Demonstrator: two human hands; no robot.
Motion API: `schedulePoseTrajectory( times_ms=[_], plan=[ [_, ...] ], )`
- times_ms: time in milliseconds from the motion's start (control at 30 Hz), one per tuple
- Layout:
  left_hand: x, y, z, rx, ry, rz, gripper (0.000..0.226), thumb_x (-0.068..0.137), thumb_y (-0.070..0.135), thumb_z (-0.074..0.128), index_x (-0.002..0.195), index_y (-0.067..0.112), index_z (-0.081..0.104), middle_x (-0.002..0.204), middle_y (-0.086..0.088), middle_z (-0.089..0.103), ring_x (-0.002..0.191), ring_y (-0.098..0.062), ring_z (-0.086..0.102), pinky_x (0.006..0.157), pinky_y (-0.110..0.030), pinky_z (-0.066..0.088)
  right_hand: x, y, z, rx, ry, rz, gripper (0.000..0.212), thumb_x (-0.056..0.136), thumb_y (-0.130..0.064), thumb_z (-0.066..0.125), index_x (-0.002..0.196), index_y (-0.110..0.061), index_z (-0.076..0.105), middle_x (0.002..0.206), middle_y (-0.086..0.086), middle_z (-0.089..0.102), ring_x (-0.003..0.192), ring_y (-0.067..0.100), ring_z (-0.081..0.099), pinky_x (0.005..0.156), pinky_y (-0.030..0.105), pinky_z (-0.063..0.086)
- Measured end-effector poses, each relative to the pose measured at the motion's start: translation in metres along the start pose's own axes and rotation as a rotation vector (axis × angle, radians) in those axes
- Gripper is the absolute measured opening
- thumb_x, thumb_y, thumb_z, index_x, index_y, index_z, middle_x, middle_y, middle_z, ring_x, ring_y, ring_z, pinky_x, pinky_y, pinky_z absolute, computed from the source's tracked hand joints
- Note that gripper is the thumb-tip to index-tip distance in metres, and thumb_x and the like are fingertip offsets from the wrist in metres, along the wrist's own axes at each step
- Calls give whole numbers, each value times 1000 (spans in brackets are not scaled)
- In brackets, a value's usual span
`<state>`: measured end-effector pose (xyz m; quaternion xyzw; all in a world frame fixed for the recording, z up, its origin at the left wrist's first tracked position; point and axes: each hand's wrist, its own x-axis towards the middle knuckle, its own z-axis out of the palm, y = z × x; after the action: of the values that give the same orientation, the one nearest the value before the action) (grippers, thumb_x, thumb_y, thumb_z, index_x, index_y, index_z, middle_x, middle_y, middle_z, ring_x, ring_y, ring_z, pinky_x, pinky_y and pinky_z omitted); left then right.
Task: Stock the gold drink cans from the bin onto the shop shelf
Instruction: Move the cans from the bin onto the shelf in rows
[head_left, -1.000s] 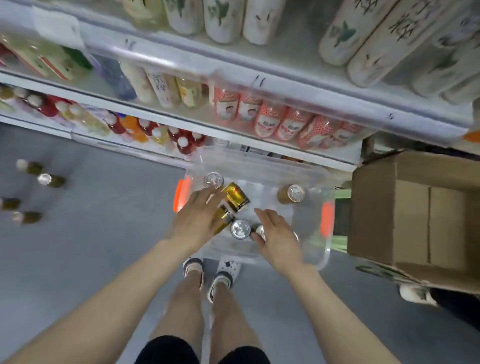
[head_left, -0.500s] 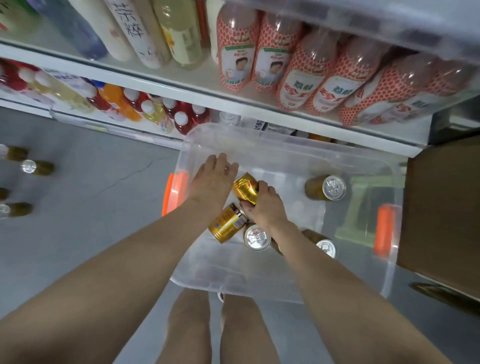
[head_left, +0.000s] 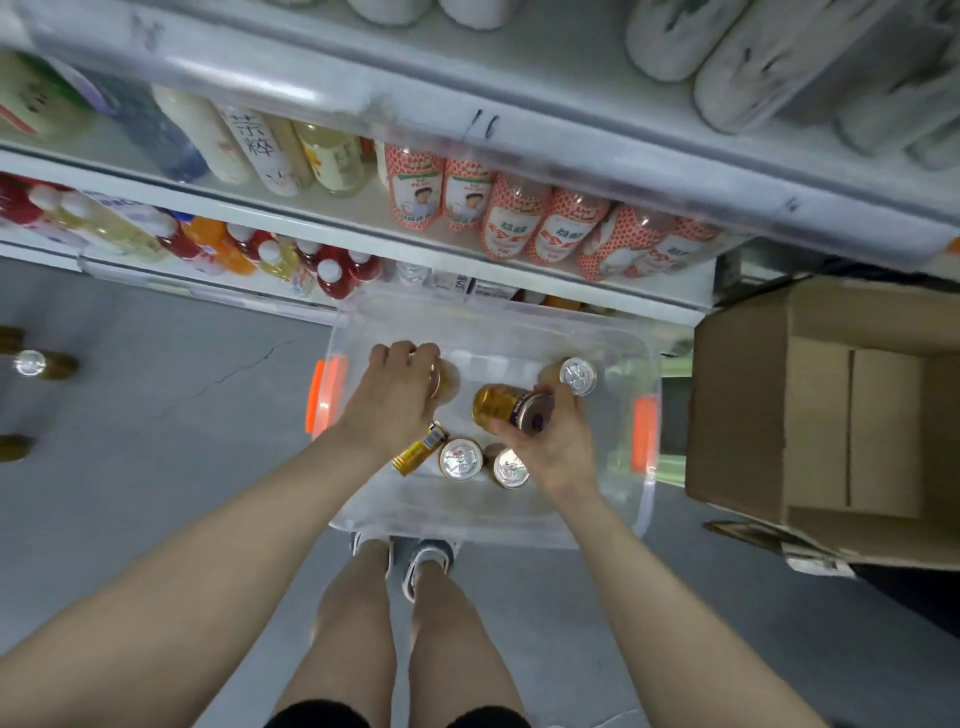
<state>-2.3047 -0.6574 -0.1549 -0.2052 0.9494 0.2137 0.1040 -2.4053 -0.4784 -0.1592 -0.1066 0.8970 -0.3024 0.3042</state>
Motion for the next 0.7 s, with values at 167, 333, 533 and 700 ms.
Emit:
schedulePoseTrajectory(
  times_ms=[167,333,533,700],
  plan=[
    [-33,26,-60,-244,42,-60,53,84,29,64,132,17,44,120,-10,45,103,-31,50,88,-35,39,-38,-42,-52,75,-19,-82,59,64,-49,82,105,-28,45,92,-4,63,83,17,61,70,31,49],
    [-61,50,-137,-313,119,-69,65,81,32,68,137,19,38,129,-6,43,108,-25,54,84,-32,41,-70,-94,-107,145,-54,-220,66,62,-47,83,113,-38,42,96,-6,65,82,10,63,70,21,52],
    [-95,69,-235,-263,355,-70,65,69,41,70,127,21,46,122,0,55,110,-19,55,83,-29,40,-92,-162,-162,132,-52,-410,60,64,-26,83,108,-23,43,93,-8,58,81,7,57,61,13,43],
    [-124,67,-305,-208,531,-58,62,74,38,69,129,23,44,126,1,55,115,-18,53,92,-35,42,-112,-220,-189,287,-177,-459,50,66,-35,79,97,-28,40,82,0,56,60,12,52,53,24,43]
  ],
)
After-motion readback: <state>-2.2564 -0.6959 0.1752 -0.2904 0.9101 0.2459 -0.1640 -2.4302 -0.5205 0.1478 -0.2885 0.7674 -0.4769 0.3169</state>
